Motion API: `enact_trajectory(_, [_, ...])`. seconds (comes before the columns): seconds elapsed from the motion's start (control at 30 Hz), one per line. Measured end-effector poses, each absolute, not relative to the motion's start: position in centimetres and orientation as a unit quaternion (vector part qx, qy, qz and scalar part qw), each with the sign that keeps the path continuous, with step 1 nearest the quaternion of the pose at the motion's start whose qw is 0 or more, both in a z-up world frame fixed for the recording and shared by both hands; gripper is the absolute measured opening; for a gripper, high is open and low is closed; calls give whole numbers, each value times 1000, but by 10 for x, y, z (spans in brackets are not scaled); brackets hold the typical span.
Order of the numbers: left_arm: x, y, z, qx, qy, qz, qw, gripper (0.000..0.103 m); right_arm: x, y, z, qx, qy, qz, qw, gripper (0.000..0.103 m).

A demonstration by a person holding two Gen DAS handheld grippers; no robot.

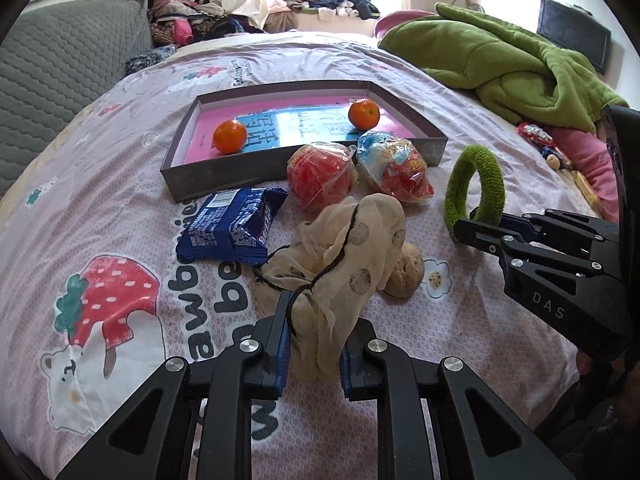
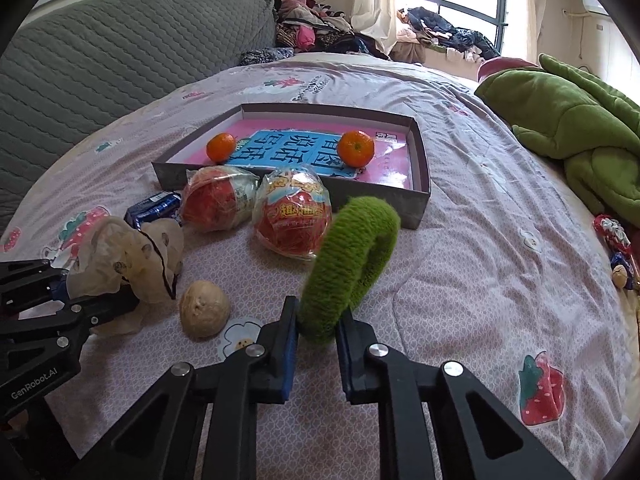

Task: Organize objects

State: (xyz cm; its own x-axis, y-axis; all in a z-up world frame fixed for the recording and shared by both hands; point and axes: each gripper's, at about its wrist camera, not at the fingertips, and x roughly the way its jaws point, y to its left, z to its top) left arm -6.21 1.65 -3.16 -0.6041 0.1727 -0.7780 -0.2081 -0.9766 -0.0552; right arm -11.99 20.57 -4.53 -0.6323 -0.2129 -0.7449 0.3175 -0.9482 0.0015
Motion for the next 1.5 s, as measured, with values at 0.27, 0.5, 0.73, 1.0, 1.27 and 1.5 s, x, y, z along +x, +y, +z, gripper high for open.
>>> enact_trajectory(0.27, [-53,16,-25,-427,13,898,107,19,-111,208,-37,396,41,-901,174,15])
enact_trajectory(0.5, [-46,11,-14,-413,2,905,104,19,-99,208,-26,383,27,-904,190,14])
enact_trajectory(0.73, [-38,10,3,-393,-3,914,98,19,-85,209,-11,359,21,-912,196,14])
enact_trajectory(1.0, [-31,7,19,-370,-8,924,93,19,-77,210,2,340,14,-920,197,14])
enact_trajectory(1.27, [-29,2,28,-352,-12,932,88,19,-73,208,8,329,15,-922,204,14])
enact_trajectory(1.5, [-33,-4,34,-342,-26,936,84,19,-74,205,12,324,13,-923,208,14])
